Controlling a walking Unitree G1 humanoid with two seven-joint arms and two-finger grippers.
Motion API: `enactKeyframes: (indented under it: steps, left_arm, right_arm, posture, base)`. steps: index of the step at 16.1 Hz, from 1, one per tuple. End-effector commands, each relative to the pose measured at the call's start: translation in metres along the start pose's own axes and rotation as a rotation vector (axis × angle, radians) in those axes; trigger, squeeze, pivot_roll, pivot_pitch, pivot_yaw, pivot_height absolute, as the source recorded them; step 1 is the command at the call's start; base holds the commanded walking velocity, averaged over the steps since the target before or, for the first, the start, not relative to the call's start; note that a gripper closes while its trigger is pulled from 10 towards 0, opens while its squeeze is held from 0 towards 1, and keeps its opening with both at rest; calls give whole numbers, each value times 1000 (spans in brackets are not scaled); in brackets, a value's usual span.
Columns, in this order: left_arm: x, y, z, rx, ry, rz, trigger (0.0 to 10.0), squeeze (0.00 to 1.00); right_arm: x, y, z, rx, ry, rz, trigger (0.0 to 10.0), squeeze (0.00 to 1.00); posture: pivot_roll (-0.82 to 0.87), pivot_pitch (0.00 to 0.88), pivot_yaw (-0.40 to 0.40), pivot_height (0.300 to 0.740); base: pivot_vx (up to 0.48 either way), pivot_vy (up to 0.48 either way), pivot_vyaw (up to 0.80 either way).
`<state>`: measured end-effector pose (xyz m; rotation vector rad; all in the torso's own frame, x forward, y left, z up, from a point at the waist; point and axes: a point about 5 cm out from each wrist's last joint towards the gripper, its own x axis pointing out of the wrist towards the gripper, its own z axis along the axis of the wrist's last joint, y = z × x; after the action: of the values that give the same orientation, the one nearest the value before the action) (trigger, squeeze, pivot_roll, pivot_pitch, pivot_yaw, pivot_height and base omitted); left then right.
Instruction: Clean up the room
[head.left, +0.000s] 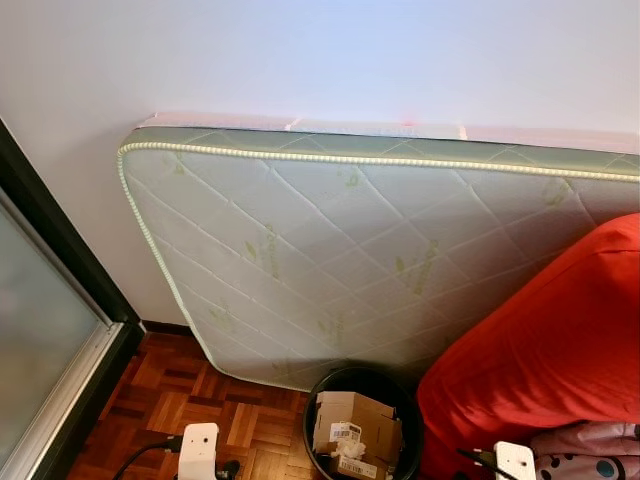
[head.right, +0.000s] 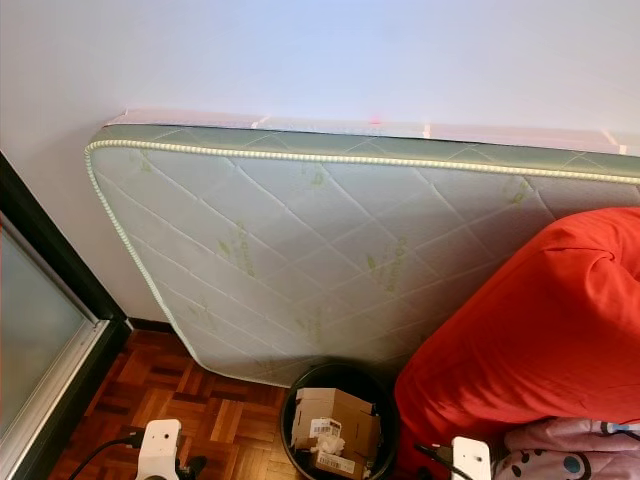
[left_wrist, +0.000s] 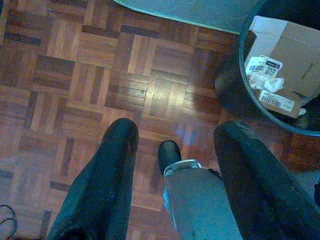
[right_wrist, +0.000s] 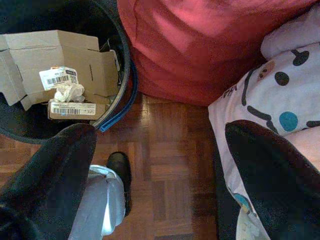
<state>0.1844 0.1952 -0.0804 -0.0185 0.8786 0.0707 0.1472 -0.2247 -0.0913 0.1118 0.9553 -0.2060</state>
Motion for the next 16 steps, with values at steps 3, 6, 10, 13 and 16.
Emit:
enactKeyframes:
  steps: [3, 6, 10, 13, 16]
  left_arm:
    - [-1, 4, -6, -4, 29, 13, 10000, 0]
    - [-1, 2, -7, -5, 36, 13, 10000, 0]
    - [-2, 4, -8, -9, 44, 16, 10000, 0]
    - [-2, 7, -9, -10, 50, 19, 10000, 0]
    - [-2, 10, -10, -10, 56, 23, 10000, 0]
  right_arm:
    - [-1, 0, -6, -2, 25, 2, 10000, 0]
    - [-1, 0, -5, -3, 20, 3, 10000, 0]
    - [0, 3, -2, -8, 11, 8, 10000, 0]
    - [0, 4, -1, -9, 10, 11, 10000, 0]
    - [1, 6, -1, -9, 5, 14, 10000, 0]
  posture:
    - [-57, 0, -19, 740]
    - [-58, 3, -19, 740]
    - [-57, 7, -21, 740]
    - [-56, 6, -20, 740]
    - [-55, 7, -19, 740]
  base:
    - [0, 0, 0]
    - [0, 0, 0]
    - [0, 0, 0]
    - [0, 0, 0]
    - [-176, 0, 0]
